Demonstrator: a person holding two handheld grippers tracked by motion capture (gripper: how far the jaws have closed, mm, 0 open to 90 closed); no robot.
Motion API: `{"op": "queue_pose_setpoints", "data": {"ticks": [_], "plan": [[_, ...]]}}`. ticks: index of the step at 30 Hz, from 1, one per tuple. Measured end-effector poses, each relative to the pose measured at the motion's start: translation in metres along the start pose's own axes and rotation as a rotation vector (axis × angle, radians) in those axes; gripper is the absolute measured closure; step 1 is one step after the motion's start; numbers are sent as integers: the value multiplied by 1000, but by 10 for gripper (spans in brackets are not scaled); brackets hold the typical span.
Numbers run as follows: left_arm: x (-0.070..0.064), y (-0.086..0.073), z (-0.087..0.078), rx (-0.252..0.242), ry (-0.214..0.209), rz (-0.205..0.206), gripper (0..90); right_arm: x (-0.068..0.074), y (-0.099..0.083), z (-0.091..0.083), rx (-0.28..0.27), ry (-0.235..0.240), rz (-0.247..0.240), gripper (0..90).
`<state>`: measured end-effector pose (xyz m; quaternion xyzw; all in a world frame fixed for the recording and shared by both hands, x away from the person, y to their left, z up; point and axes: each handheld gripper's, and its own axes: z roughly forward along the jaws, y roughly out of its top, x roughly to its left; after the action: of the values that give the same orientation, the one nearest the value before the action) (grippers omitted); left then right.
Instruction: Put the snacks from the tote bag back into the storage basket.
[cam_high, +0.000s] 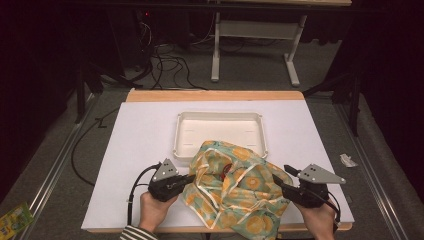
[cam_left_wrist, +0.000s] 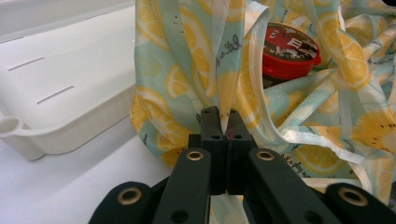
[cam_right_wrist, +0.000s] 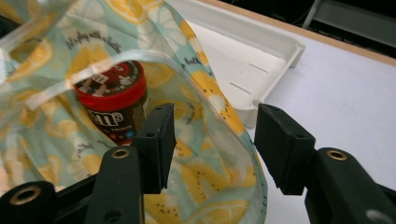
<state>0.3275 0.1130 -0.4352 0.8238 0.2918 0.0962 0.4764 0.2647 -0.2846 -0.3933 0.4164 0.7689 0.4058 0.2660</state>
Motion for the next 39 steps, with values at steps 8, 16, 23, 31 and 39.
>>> {"op": "queue_pose_setpoints", "data": {"ticks": [8,16,23,31,39], "plan": [[-1,0,2,-1,-6,-2,897,4,4,-9,-24,1,-14,566],[-1,1,2,-1,-10,-2,897,24,7,-5,16,111,-92,693],[-1,1,1,-6,-11,-1,897,43,12,10,27,133,-136,613],[0,1,0,-9,-7,0,897,37,31,23,-45,75,-105,532],[1,2,1,-12,-8,1,896,19,42,45,14,79,-70,673]]}}
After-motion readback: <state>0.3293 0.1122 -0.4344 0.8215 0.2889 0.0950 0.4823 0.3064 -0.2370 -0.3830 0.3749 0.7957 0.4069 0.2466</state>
